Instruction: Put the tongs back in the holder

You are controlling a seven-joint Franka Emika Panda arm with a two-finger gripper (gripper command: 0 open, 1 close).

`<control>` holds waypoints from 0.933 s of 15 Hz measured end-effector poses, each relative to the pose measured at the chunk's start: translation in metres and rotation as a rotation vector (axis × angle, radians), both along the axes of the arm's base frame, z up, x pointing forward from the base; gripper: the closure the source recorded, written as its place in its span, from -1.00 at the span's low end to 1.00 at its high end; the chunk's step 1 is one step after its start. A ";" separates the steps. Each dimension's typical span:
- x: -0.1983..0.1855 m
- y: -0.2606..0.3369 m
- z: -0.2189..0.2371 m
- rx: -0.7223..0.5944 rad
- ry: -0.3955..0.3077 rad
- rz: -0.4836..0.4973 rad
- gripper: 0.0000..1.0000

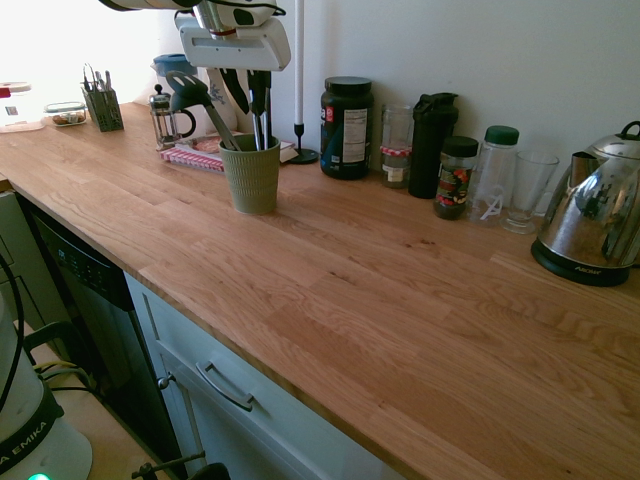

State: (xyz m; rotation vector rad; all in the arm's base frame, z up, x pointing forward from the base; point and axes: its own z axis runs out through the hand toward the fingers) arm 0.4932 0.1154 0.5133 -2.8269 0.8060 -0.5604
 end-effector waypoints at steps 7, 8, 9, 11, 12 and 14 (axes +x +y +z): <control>-0.032 -0.029 0.083 -0.036 0.083 -0.092 -1.00; -0.036 -0.048 0.089 -0.046 0.129 -0.121 -1.00; -0.038 -0.070 0.085 -0.053 0.179 -0.144 -1.00; -0.040 -0.116 0.056 -0.045 0.259 -0.183 -1.00; -0.045 -0.136 0.036 -0.037 0.301 -0.195 -1.00; -0.059 -0.160 -0.001 -0.022 0.378 -0.193 -1.00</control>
